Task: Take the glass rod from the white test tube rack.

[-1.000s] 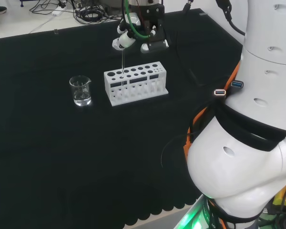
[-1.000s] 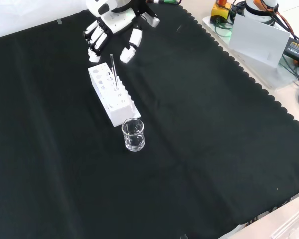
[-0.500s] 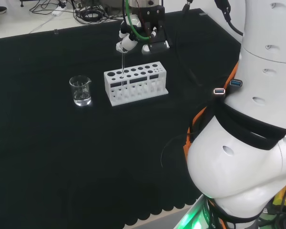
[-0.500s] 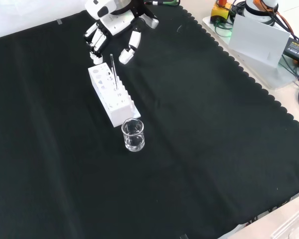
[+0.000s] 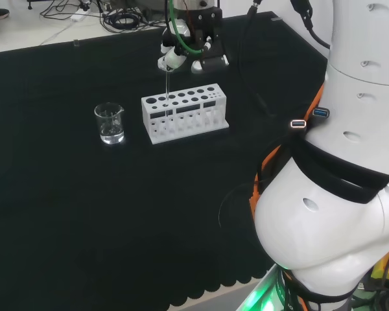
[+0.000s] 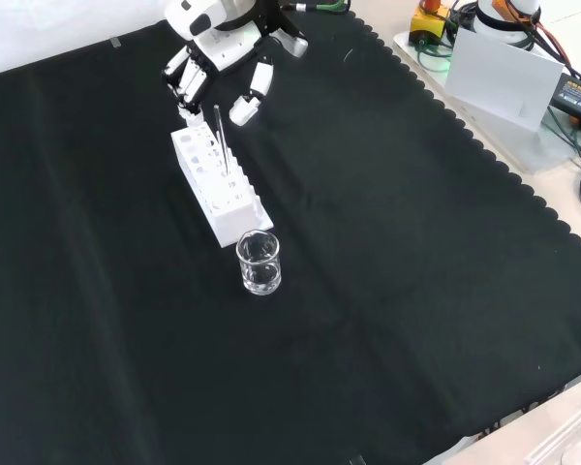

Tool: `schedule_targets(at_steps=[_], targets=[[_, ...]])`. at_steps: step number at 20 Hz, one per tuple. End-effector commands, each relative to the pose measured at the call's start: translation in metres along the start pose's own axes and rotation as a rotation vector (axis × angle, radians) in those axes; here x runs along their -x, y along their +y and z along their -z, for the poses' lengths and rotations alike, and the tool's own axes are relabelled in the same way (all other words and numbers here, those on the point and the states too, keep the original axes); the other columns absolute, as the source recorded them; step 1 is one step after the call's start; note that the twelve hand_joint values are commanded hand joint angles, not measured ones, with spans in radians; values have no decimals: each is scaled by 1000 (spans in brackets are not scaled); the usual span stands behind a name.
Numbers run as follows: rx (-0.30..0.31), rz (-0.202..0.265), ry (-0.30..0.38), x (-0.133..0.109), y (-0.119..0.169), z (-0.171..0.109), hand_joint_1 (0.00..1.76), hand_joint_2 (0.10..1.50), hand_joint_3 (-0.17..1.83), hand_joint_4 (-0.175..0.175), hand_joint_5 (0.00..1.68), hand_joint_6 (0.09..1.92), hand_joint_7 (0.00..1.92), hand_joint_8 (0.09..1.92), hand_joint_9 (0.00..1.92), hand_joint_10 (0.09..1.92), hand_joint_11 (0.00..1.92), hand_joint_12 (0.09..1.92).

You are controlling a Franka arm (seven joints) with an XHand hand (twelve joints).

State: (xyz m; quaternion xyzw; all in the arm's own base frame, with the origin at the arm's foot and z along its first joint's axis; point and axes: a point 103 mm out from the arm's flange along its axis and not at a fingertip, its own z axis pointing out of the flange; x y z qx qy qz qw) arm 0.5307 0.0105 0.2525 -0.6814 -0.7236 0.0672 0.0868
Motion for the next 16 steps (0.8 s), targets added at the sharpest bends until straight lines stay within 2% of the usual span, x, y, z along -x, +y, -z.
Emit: schedule_targets(at_steps=[1,3,6,7,8,10,14,16], targets=[[17,6,4,-3,2,0,807,911,502,-135,548,816,506,751,731,651,237,1328],[33,7,9,-4,2,-1,843,900,528,-145,590,830,568,740,791,632,295,1316],[64,11,6,-6,2,-2,911,872,572,-160,724,847,721,715,921,592,485,1282],[72,13,8,-6,2,-2,968,933,462,-116,786,971,773,713,973,579,576,1263],[81,13,9,-6,2,-2,1012,1005,327,-88,827,1066,816,711,1023,559,661,1238],[99,16,9,-7,2,-3,1056,1101,137,-69,865,1144,861,706,1086,513,758,1195],[113,19,16,-9,6,-5,1124,1130,34,-152,918,1105,977,721,1221,459,996,1064],[123,24,14,-11,8,-6,1136,1127,27,-170,931,1088,1004,728,1254,448,1060,1028]])
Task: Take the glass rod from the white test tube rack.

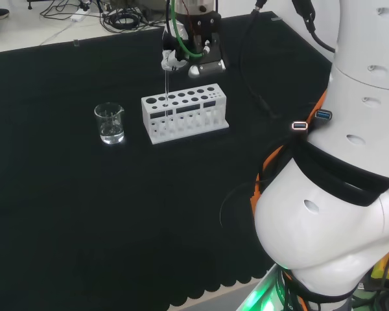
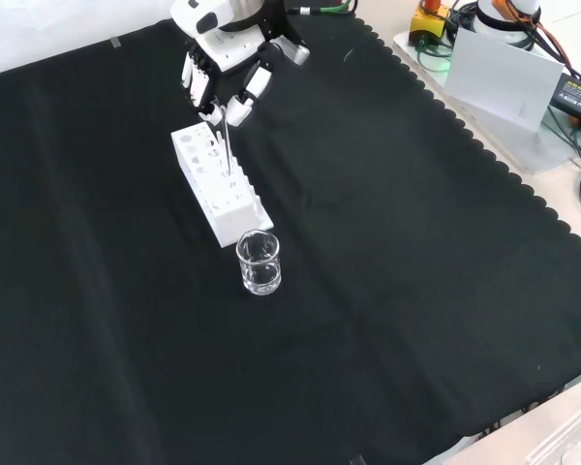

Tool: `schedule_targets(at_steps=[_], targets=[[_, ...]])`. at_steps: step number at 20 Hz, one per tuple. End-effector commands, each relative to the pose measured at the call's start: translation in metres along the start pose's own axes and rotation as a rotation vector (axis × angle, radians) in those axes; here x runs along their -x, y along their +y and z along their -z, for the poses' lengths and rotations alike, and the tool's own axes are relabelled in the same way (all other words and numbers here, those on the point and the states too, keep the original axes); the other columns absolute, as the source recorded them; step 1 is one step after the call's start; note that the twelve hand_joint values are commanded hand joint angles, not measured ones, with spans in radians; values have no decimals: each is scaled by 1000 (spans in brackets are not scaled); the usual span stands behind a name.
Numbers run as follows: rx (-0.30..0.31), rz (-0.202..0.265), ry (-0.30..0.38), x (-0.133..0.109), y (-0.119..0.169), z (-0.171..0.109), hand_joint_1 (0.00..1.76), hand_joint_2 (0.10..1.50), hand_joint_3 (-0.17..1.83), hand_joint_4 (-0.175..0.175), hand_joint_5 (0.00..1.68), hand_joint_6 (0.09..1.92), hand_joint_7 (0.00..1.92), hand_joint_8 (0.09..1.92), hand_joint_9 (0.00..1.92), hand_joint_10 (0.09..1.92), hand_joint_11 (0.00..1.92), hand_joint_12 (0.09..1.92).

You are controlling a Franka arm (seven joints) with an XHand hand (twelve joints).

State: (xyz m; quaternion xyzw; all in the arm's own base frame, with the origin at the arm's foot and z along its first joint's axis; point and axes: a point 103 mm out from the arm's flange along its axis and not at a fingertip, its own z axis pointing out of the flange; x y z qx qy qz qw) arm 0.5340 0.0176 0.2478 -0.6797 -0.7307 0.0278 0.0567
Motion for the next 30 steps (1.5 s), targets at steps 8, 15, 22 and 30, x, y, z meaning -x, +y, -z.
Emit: schedule_targets(at_steps=[8,15,22,30], targets=[[244,34,-36,-14,-3,10,1286,718,570,-22,1146,888,1339,623,1566,432,1506,693],[276,62,-54,-24,-10,29,1340,381,1077,-160,1291,768,1552,493,1770,357,1618,769],[271,60,-66,-31,-18,52,1349,353,1082,-175,1353,629,1624,385,1853,302,1666,781],[205,68,-108,-38,-33,77,1345,389,1021,-175,1390,563,1566,417,1876,288,1679,794]])
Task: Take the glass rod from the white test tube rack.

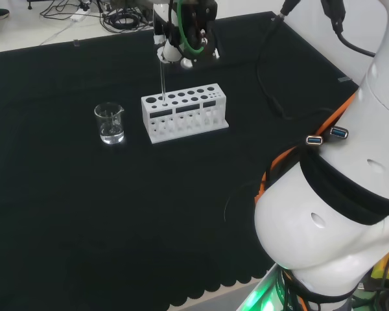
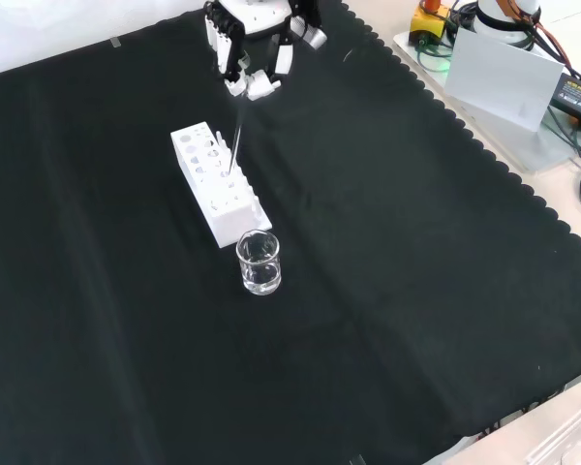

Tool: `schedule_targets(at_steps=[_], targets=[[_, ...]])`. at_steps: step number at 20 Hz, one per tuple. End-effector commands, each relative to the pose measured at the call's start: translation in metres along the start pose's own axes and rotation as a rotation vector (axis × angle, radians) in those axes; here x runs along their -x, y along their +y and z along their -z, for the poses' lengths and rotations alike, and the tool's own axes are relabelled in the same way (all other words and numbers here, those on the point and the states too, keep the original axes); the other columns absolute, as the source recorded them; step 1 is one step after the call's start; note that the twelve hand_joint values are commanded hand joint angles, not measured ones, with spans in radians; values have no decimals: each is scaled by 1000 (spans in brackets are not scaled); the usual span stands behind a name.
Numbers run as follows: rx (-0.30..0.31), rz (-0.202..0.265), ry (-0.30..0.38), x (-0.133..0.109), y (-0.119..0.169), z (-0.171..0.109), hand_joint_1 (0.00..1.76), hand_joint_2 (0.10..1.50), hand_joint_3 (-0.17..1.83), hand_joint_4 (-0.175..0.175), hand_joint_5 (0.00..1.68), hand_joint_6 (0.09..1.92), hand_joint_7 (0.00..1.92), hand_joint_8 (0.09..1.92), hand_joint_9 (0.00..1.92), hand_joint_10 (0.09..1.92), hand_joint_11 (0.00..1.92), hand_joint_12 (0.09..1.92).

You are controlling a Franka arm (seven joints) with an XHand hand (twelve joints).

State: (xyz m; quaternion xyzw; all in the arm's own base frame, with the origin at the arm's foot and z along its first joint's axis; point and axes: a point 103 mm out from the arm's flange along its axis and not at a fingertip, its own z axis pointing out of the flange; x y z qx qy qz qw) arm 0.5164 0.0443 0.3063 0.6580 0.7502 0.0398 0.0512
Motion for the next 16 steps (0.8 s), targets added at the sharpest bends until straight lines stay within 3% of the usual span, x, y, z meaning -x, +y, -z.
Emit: schedule_targets(at_steps=[1,6,11,12,16], targets=[[-49,17,-42,-9,-6,28,1343,401,1001,-175,1400,551,1549,420,1879,284,1678,797],[-56,15,-56,-11,-11,38,1339,426,965,-175,1417,536,1491,469,1889,261,1676,809],[-13,24,-41,-16,-16,47,1345,387,1024,-175,1399,556,1556,432,1895,255,1679,813],[-20,35,-47,-23,-24,63,1343,400,1001,-175,1410,545,1535,435,1895,253,1678,813],[-21,46,-73,-35,-33,77,1340,416,976,-175,1427,523,1502,455,1897,249,1677,816]])
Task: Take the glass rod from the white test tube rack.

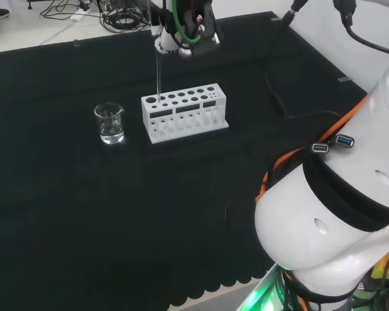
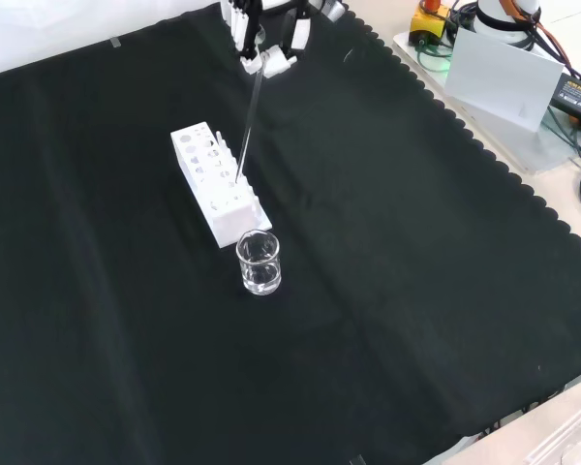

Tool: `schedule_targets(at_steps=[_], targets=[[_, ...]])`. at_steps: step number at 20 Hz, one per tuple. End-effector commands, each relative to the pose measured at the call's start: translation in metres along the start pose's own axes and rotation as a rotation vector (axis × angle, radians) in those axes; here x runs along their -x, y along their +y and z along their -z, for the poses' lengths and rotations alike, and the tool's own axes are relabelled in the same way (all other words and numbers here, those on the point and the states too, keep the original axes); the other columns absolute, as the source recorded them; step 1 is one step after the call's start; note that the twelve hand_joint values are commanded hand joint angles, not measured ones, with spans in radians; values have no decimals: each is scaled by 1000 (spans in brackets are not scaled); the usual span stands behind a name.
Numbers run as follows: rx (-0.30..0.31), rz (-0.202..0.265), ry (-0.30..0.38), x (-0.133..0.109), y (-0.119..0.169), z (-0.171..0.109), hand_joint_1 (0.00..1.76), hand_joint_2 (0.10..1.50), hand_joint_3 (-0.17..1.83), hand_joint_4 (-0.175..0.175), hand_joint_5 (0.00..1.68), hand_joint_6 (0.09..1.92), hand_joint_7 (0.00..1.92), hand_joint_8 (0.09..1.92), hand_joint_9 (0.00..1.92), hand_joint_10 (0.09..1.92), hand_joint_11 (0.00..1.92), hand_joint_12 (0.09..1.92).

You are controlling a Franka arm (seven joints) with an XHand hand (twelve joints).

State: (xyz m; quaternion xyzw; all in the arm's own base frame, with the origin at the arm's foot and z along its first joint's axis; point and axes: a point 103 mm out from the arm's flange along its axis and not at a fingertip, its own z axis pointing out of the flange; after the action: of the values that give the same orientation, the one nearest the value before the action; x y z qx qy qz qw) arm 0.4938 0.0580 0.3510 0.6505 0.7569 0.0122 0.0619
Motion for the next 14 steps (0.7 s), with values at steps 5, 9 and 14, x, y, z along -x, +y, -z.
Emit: schedule_targets(at_steps=[5,9,14], targets=[[12,24,-15,-26,-23,44,1340,416,978,-175,1428,523,1500,460,1899,248,1681,819],[20,25,-16,-31,-26,51,1340,414,981,-175,1429,525,1500,462,1901,247,1682,821],[29,44,-6,-39,-31,56,1340,412,985,-175,1429,527,1500,464,1902,246,1682,822]])
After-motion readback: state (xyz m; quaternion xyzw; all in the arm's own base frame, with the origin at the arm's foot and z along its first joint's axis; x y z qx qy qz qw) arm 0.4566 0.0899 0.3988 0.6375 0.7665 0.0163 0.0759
